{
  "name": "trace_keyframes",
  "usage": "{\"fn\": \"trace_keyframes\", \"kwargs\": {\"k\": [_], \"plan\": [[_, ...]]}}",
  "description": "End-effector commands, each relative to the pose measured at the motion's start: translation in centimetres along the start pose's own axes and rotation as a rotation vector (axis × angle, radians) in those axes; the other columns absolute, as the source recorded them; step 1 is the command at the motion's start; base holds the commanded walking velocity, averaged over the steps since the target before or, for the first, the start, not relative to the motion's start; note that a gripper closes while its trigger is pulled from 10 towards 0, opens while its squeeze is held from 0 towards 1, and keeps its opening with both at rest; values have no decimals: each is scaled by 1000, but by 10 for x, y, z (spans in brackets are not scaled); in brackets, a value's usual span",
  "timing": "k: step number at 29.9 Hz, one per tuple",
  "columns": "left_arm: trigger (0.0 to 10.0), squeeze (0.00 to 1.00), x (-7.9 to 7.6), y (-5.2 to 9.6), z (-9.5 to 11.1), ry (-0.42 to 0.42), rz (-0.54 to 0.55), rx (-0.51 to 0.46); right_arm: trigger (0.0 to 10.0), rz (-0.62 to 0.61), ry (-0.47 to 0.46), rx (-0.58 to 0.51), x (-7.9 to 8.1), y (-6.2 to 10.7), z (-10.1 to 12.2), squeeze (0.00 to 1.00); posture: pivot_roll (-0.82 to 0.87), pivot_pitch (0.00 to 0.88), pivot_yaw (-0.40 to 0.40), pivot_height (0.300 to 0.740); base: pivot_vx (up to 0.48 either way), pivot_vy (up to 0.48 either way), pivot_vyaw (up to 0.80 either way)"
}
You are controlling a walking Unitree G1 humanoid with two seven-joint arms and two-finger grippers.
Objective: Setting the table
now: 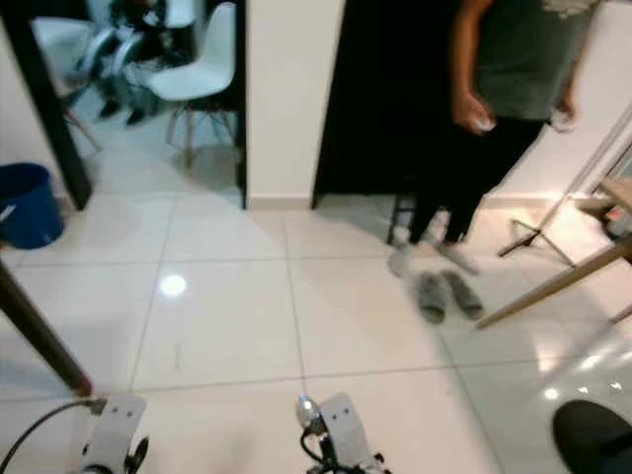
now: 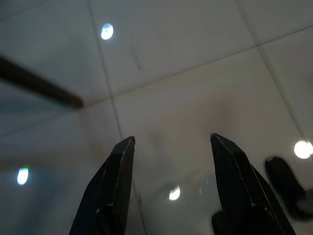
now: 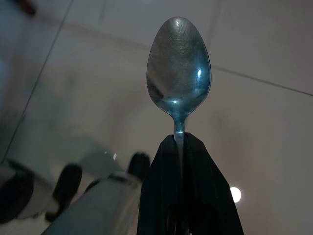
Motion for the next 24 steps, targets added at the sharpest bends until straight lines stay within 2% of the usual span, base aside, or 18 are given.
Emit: {"fn": "trace_keyframes", "kwargs": {"k": [1, 24], "plan": [[10000, 0, 3, 5, -18, 9, 7, 57, 10000, 11, -14, 21, 6, 2, -9, 0, -32, 0, 24, 740, 0, 0, -775], [10000, 0, 2, 5, -18, 25, -1, 47, 10000, 15, -17, 25, 6, 2, -11, 0, -34, 0, 24, 740, 0, 0, -776]]}}
Point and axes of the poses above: a point about 5 cm out from each wrist's last joint towards the gripper, its own y axis pointing back from the gripper into the wrist, its own z axis along the axis of the wrist's last joint, x = y × z, the point moved 3 cm from there along -y, pointing out of the wrist towards the gripper, and after that the axes turned 9 degrees about y, right-handed, at the moved point
